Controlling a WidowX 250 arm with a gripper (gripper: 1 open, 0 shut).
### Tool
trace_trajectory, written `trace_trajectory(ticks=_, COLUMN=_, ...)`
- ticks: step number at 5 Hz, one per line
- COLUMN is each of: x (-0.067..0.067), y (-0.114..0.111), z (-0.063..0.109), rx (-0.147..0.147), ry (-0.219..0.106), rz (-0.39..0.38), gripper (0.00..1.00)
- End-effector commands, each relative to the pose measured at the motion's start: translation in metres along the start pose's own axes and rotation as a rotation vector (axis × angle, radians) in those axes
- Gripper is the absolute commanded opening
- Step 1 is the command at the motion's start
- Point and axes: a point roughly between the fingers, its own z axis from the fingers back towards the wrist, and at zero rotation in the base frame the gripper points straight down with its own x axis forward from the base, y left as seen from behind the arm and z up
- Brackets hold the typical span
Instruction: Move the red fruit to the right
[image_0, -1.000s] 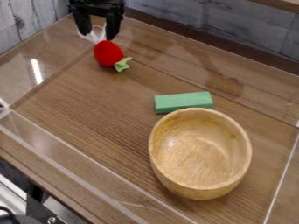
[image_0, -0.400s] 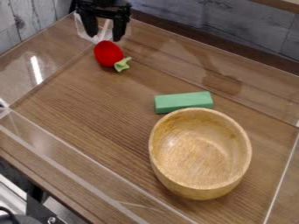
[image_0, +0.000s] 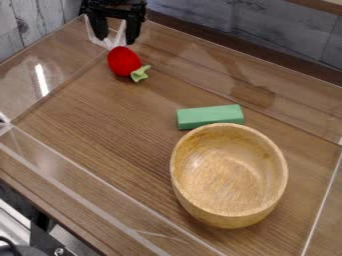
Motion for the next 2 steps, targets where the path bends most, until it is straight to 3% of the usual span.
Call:
trace_trajectory(ticks=1, x=0.0119, y=-0.0009, z=0.0268, rx=0.024, ry=-0.085, rz=0.023, gripper=1.00)
trace_trajectory(ticks=2, x=0.0170, y=-0.0107, z=0.0247, rx=0.029, ry=-0.088, rz=0.028, gripper=1.00)
